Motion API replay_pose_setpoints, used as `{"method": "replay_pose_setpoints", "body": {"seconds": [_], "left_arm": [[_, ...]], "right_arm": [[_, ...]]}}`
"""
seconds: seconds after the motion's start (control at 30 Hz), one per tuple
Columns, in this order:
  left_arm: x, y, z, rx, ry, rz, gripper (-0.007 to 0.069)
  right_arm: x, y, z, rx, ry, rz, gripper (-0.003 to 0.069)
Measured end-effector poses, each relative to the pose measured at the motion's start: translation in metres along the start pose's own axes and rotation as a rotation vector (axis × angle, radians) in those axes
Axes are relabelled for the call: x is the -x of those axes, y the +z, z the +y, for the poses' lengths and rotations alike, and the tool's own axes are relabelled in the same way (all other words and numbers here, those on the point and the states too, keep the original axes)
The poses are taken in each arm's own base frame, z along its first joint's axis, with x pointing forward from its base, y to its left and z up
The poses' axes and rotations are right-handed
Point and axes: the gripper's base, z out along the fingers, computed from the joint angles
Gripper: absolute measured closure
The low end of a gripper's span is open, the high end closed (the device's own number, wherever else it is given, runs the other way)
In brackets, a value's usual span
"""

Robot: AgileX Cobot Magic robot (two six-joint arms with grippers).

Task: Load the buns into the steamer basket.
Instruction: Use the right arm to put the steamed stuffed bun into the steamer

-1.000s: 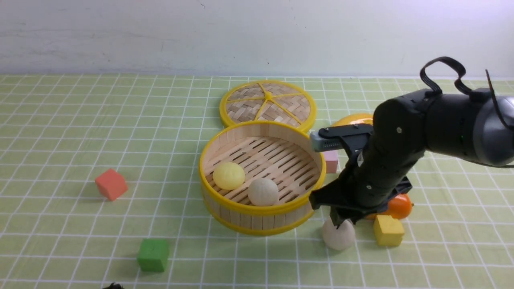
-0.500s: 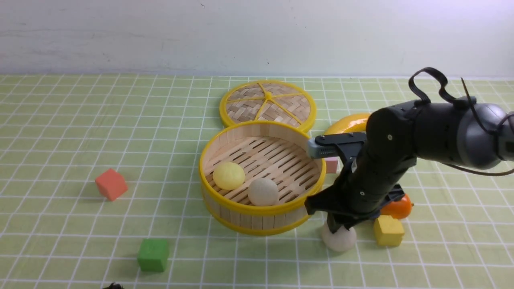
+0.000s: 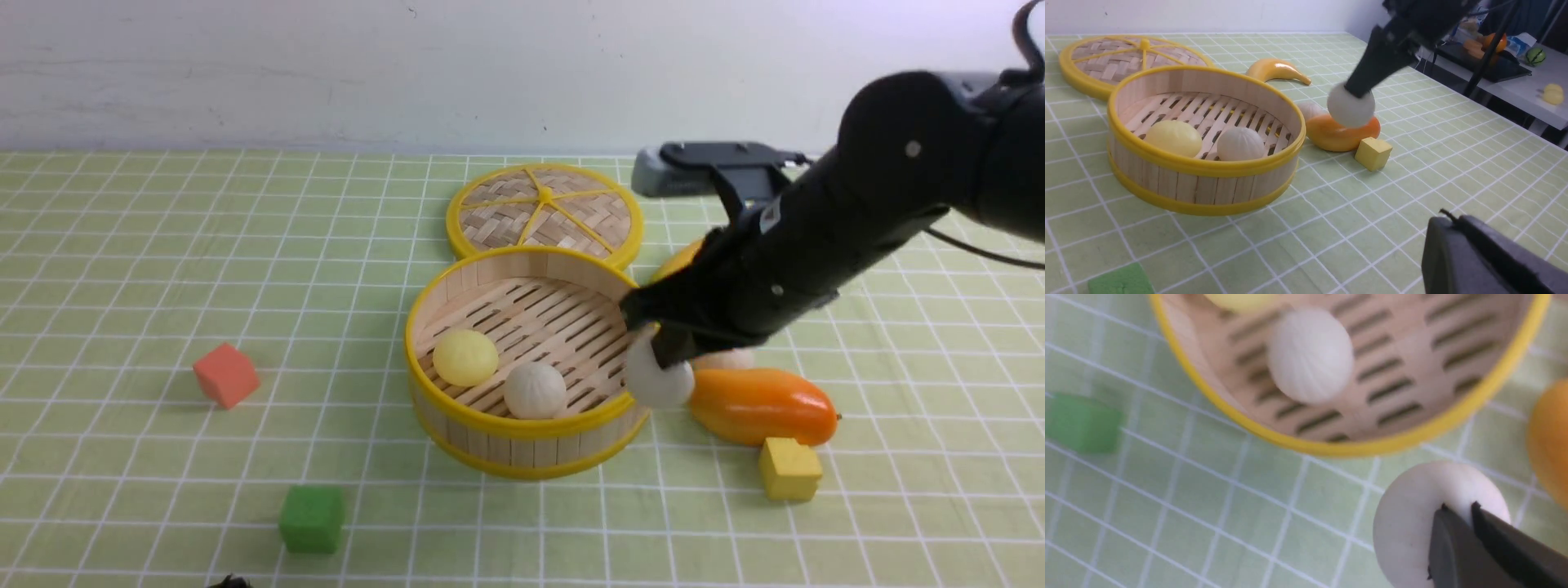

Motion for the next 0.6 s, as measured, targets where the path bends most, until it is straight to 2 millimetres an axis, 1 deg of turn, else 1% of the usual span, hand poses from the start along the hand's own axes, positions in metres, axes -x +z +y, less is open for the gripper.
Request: {"method": "replay_pose_setpoints", "body": {"seconds": [0.03, 0.07, 0.1, 0.17, 0.2, 0.23, 0.3, 0.33, 0.37, 0.47, 0.53, 0.57, 0.6], "left_arm": [[0.0, 0.0, 0.0, 0.0, 0.0, 0.0, 0.063], [0.0, 0.0, 0.0, 0.0, 0.0, 0.0, 0.0628], [0.0, 0.0, 0.0, 0.0, 0.0, 0.0, 0.0627], [0.0, 0.0, 0.0, 0.0, 0.0, 0.0, 0.0627], [0.0, 0.0, 0.0, 0.0, 0.0, 0.0, 0.0627], [0.0, 0.0, 0.0, 0.0, 0.0, 0.0, 0.0624], [0.0, 0.0, 0.0, 0.0, 0.0, 0.0, 0.0624], [0.0, 0.0, 0.0, 0.0, 0.0, 0.0, 0.0624], [0.0, 0.0, 0.0, 0.0, 0.0, 0.0, 0.0622], [0.0, 0.0, 0.0, 0.0, 0.0, 0.0, 0.062], [0.0, 0.0, 0.0, 0.0, 0.0, 0.0, 0.0618], [0.0, 0.0, 0.0, 0.0, 0.0, 0.0, 0.0617], [0.0, 0.0, 0.0, 0.0, 0.0, 0.0, 0.0617]], "right_arm": [[0.003, 0.001, 0.001, 0.007, 0.0, -0.015, 0.0651], [0.011, 0.009, 0.001, 0.019, -0.003, -0.047, 0.0649], [0.016, 0.018, 0.0, 0.017, -0.003, -0.057, 0.0648], [0.022, 0.038, -0.004, 0.008, 0.0, -0.063, 0.0648], [0.023, 0.042, -0.005, 0.005, 0.0, -0.063, 0.0648], [0.025, 0.064, -0.01, -0.009, 0.0, -0.051, 0.0646], [0.029, 0.08, -0.015, -0.023, -0.007, -0.048, 0.0641], [0.028, 0.083, -0.015, -0.024, -0.006, -0.043, 0.064], [0.031, 0.095, -0.019, -0.038, -0.017, -0.037, 0.0627], [0.031, 0.104, -0.022, -0.057, -0.039, -0.028, 0.0596], [0.031, 0.106, -0.023, -0.065, -0.048, -0.025, 0.0547], [0.031, 0.106, -0.024, -0.066, -0.049, -0.025, 0.0535], [0.031, 0.106, -0.024, -0.066, -0.049, -0.025, 0.0492]]}}
